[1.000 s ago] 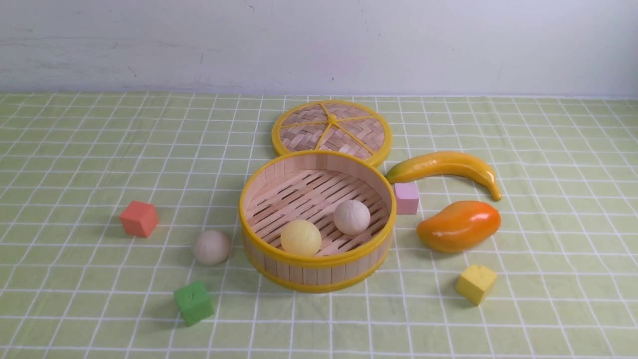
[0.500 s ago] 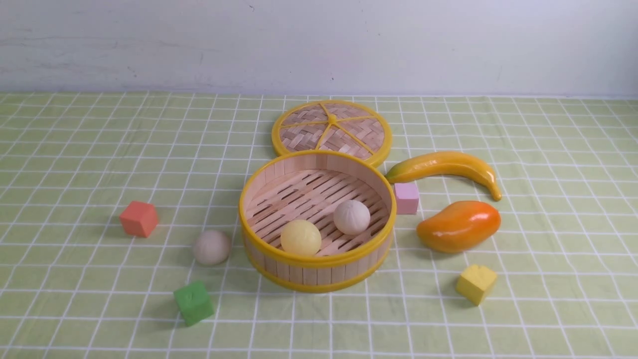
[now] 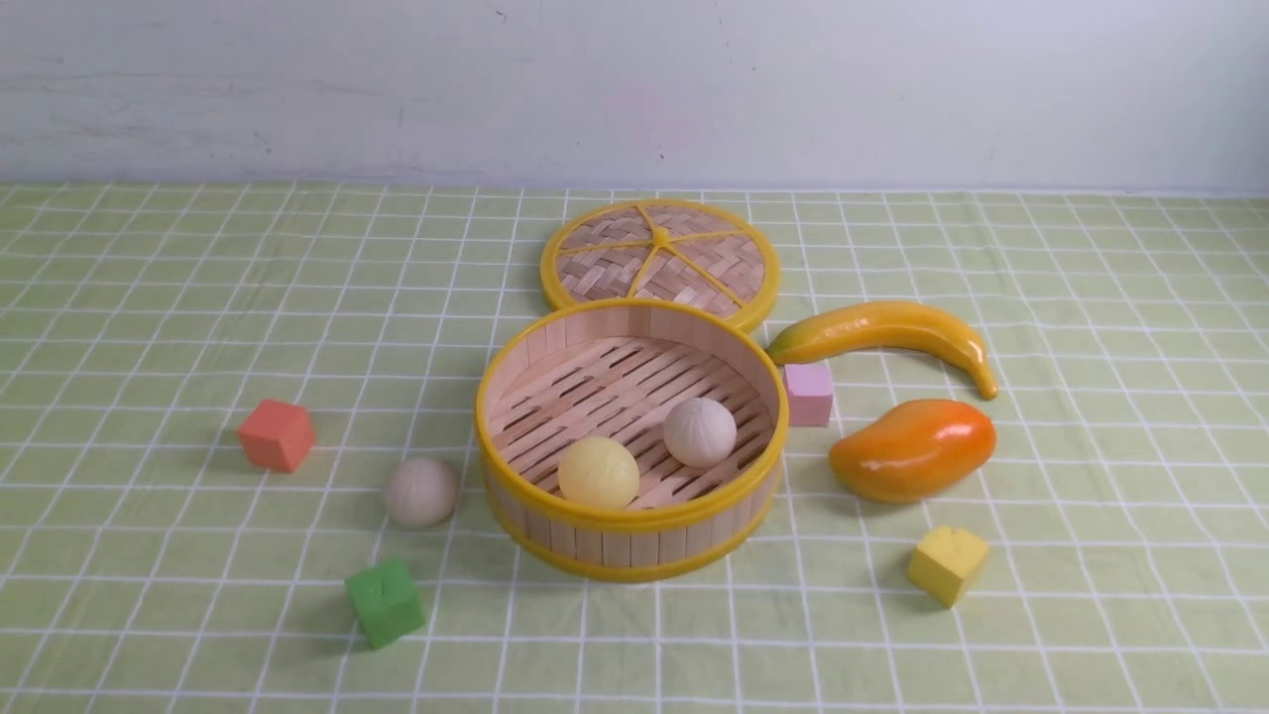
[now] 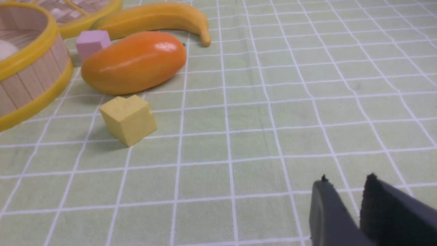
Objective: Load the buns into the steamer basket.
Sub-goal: Use the left arm to grab a steamed stuffed bun
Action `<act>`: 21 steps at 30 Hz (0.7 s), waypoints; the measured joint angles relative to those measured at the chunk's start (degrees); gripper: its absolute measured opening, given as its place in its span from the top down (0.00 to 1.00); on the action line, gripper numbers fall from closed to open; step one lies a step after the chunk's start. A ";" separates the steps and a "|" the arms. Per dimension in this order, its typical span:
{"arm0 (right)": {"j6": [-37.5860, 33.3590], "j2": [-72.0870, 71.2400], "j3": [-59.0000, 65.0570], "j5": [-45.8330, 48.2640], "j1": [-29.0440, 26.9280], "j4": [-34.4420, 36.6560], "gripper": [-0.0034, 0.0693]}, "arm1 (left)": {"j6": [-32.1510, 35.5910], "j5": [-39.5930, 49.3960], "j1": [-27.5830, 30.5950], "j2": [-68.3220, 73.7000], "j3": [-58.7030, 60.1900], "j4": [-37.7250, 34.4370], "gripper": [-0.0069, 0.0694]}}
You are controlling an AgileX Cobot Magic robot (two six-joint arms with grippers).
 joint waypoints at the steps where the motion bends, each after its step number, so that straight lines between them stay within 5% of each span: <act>1: 0.00 0.00 0.00 0.00 0.00 0.00 0.72 | -0.21 0.53 0.00 0.00 -1.99 -0.42 0.60; 7: 0.00 0.00 0.00 -0.05 0.00 0.00 0.71 | -0.45 8.90 0.00 3.36 -15.70 -0.86 0.60; 13: 0.00 0.00 0.00 -0.05 0.00 0.00 0.70 | 3.54 37.17 0.00 19.48 -29.39 2.68 0.60; 21: 0.00 0.00 0.00 -0.05 0.00 0.00 0.68 | 5.99 42.35 0.00 33.45 -30.68 10.65 0.60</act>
